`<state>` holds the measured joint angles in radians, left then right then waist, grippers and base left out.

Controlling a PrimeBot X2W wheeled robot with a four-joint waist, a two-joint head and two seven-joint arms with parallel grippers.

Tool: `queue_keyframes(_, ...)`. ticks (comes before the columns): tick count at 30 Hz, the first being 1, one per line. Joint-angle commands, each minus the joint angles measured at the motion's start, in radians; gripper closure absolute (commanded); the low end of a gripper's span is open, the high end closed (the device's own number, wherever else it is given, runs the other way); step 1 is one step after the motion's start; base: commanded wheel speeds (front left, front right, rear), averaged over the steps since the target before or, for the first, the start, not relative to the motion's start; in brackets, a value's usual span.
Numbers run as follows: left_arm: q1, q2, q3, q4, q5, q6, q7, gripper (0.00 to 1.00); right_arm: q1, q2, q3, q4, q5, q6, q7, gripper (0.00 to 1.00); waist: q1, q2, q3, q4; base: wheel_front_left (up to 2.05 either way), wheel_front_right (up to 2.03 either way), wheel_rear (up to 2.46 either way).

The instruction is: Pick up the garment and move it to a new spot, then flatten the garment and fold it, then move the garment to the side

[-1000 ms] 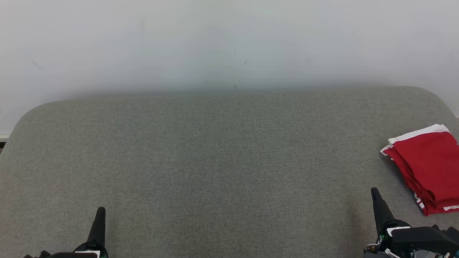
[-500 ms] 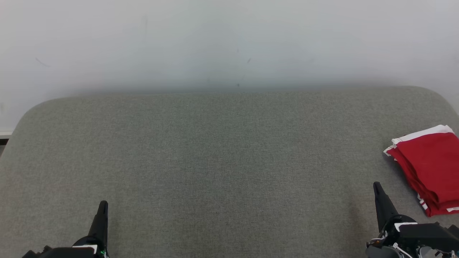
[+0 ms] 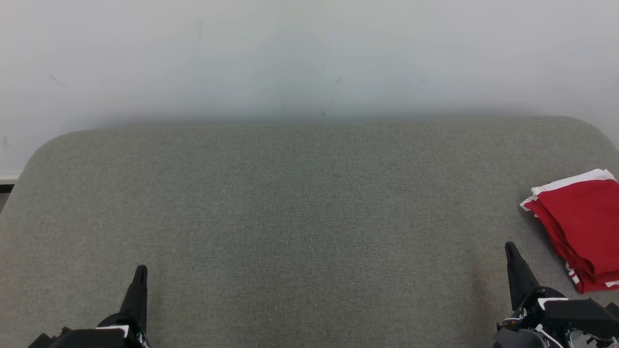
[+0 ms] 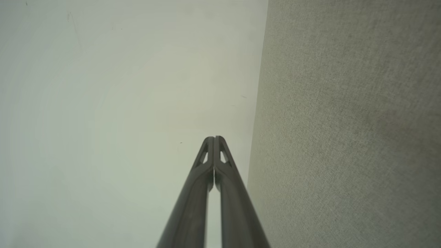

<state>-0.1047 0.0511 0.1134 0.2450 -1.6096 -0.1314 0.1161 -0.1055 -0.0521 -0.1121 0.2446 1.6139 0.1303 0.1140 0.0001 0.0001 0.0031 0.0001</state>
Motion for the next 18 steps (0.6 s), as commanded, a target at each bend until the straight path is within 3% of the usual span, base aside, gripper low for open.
queue_keyframes(1, -0.011, -0.002, 0.001, 0.001, -0.006, 0.001, 0.000, 1.00, -0.006, -0.001, -0.002, -0.002, 0.001, 0.001, 0.001, 1.00, -0.0001, -0.0001, 0.000, 0.000, 0.00, 0.00, 0.00)
queue_keyframes(18, -0.011, -0.002, 0.001, 0.001, -0.006, 0.001, 0.000, 1.00, -0.006, 0.000, -0.003, -0.002, 0.000, 0.001, 0.001, 1.00, -0.0001, -0.0001, 0.000, 0.000, 0.00, 0.00, 0.00)
